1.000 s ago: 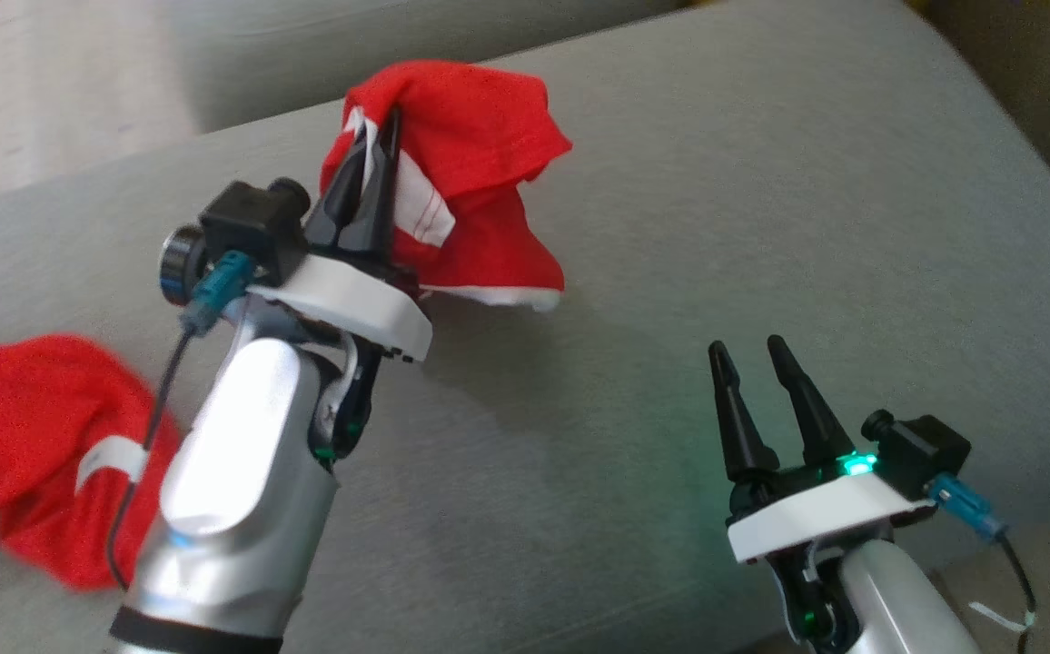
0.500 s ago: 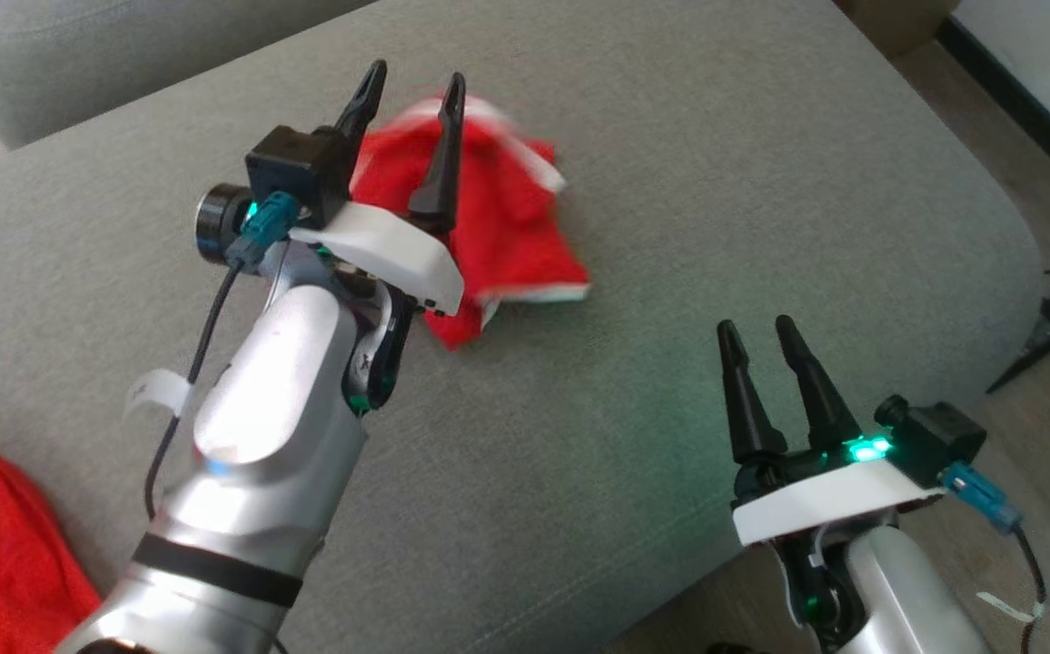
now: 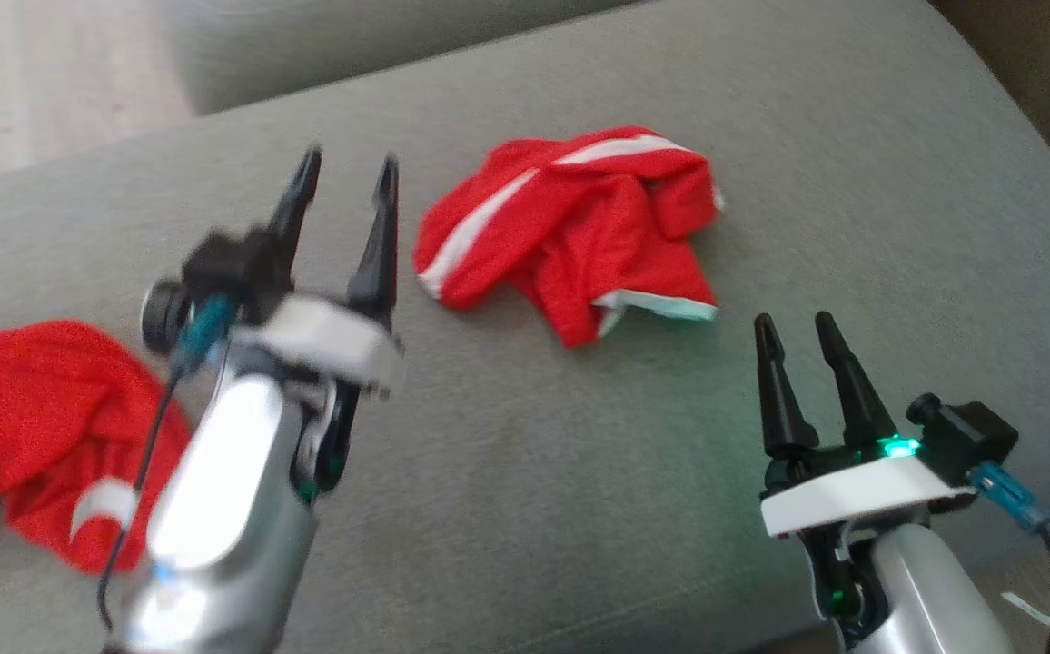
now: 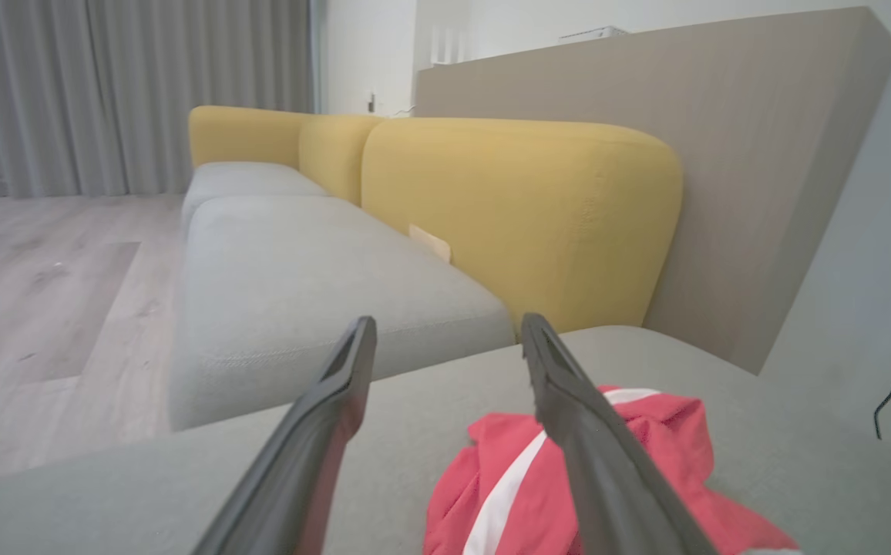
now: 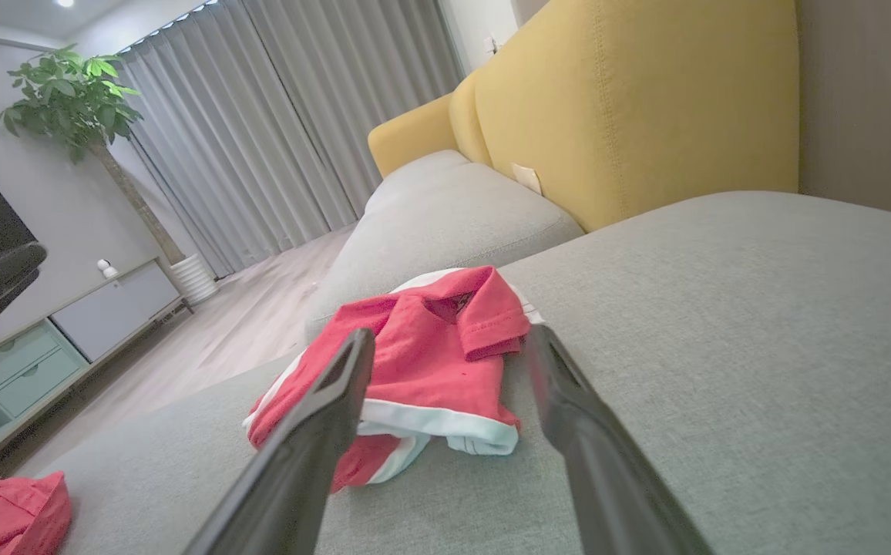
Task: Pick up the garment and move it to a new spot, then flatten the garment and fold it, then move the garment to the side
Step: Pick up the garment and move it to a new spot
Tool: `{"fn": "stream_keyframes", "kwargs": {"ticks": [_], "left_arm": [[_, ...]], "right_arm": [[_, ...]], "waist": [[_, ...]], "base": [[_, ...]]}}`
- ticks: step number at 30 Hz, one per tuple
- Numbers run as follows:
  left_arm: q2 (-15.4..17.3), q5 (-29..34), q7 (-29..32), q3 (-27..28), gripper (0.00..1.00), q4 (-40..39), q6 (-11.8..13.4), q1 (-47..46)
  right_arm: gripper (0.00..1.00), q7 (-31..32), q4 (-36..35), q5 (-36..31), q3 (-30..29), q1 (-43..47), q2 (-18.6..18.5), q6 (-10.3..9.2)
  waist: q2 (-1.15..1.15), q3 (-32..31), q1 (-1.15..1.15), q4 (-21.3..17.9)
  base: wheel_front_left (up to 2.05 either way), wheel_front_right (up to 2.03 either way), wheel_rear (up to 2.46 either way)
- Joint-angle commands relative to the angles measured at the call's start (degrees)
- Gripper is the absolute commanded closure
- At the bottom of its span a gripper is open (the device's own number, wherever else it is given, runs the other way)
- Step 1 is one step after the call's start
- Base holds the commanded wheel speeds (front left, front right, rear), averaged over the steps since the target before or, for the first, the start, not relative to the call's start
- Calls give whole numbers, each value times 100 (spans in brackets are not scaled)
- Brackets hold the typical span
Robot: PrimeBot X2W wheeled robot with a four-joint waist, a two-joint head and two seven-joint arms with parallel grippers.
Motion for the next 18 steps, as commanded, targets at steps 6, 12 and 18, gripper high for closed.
{"fn": "stream_keyframes", "kwargs": {"ticks": [6, 12, 18], "left_arm": [[129, 221, -34, 407, 0, -748, -107, 695], [50, 359, -34, 708, 0, -1345, -117, 1588], [-85, 530, -34, 908, 0, -1738, -187, 2202]], "right_arm": [[0, -62, -94, -161, -50, 86, -21, -4], [0, -62, -97, -295, -133, 187, -21, -4], [0, -62, -132, -368, -230, 335, -21, -4]], "waist": [[0, -482, 0, 657], [0, -643, 0, 944], [0, -759, 0, 1143]], "base": [[0, 0, 0], [0, 0, 0], [0, 0, 0]]}}
